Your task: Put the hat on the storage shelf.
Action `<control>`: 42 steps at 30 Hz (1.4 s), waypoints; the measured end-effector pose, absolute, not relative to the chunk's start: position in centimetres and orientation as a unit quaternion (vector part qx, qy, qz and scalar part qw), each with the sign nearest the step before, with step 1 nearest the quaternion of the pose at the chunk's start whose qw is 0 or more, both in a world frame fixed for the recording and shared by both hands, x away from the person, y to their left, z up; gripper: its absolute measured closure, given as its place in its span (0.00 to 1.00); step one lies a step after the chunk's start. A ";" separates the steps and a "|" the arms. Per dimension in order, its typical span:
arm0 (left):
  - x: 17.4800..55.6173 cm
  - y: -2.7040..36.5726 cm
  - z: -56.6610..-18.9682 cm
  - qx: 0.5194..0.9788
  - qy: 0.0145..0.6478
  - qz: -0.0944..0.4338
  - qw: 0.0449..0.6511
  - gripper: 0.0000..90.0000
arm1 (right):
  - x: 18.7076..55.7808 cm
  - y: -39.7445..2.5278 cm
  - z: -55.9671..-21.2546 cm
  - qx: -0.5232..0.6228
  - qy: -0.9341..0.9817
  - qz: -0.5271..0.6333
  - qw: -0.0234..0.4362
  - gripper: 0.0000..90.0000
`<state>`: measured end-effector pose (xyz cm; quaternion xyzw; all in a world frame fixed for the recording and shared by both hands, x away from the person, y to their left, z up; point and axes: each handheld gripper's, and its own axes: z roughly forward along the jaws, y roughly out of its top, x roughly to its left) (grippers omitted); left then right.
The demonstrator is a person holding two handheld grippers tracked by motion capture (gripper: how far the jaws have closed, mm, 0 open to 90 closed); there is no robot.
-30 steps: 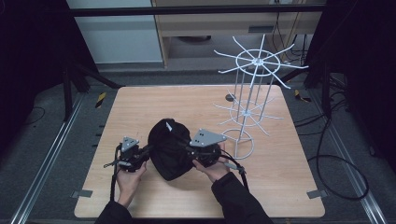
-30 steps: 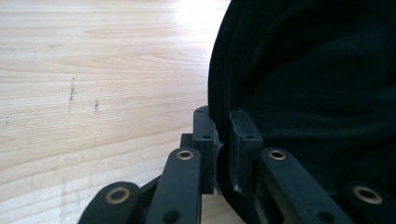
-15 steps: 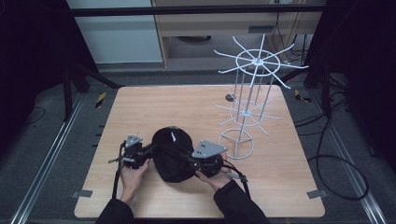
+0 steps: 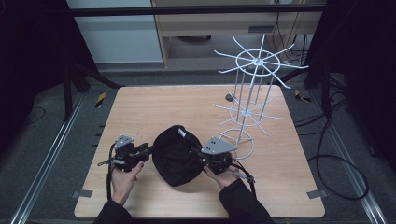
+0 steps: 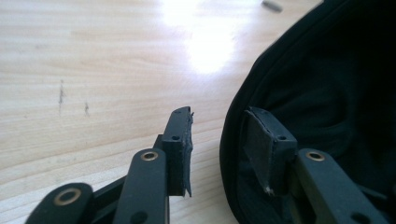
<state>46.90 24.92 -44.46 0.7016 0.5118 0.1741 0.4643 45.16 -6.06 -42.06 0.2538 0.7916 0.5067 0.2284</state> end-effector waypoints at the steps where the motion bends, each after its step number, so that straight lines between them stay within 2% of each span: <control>1: 46.6 25.0 -43.9 0.701 0.507 0.173 0.470 0.67 | 45.1 -6.1 -42.1 0.255 0.791 0.507 0.229 0.97; 10: 44.7 22.4 -41.5 0.720 0.459 0.165 0.494 0.70 | 44.8 -6.2 -42.1 0.251 0.792 0.505 0.235 0.96; 20: 44.9 20.2 -40.2 0.710 0.444 0.137 0.530 0.57 | 44.0 -6.1 -42.3 0.235 0.798 0.505 0.232 0.96; 31: 45.2 18.5 -38.6 0.695 0.434 0.107 0.564 0.48 | 43.6 -5.7 -43.0 0.228 0.803 0.503 0.225 0.96; 42: 46.0 15.4 -38.5 0.717 0.456 0.136 0.509 0.41 | 43.2 -5.1 -43.3 0.215 0.807 0.505 0.216 0.96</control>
